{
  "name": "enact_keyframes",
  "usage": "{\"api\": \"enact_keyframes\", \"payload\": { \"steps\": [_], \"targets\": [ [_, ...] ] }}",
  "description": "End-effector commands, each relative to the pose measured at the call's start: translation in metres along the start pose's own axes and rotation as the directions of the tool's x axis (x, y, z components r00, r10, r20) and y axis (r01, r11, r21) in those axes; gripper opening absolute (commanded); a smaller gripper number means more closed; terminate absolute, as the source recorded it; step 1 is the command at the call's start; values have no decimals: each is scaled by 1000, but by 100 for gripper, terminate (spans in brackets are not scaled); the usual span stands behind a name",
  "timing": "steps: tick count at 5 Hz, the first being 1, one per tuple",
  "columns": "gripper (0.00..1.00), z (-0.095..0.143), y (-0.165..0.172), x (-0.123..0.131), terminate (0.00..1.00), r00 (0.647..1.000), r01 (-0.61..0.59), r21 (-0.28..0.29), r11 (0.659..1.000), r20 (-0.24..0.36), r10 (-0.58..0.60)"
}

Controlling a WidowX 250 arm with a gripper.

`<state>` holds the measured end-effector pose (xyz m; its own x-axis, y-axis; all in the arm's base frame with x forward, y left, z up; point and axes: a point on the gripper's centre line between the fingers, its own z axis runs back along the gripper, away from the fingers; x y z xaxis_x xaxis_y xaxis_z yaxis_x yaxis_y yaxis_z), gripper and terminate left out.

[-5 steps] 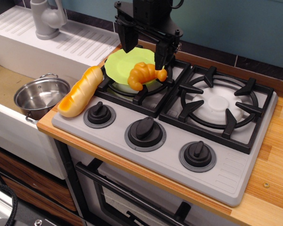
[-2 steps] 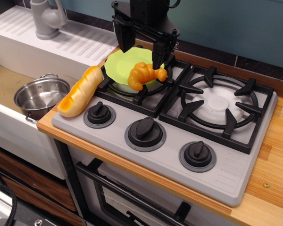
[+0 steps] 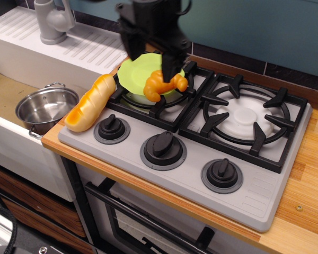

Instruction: Put crossaint on plate and bread in pot or pan in sink

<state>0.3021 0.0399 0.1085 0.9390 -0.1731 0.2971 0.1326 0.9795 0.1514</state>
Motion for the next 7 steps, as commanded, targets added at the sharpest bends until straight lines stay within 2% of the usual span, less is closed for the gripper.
{"api": "enact_keyframes", "payload": {
  "steps": [1, 2, 4, 5, 6, 7],
  "targets": [
    [100, 7, 27, -11, 0, 989, -45, 24, 999, 140, 41],
    [100, 3, 39, -21, 0, 985, -53, 44, 998, 164, 45],
    [100, -1, 63, -45, 0, 979, -107, 123, 987, 184, 83],
    [100, -5, 72, -54, 0, 977, -137, 140, 981, 183, 111],
    [100, -15, 79, -61, 0, 974, -166, 137, 977, 180, 140],
    [100, -27, 81, -65, 0, 969, -175, 108, 979, 193, 152]
  ]
}}
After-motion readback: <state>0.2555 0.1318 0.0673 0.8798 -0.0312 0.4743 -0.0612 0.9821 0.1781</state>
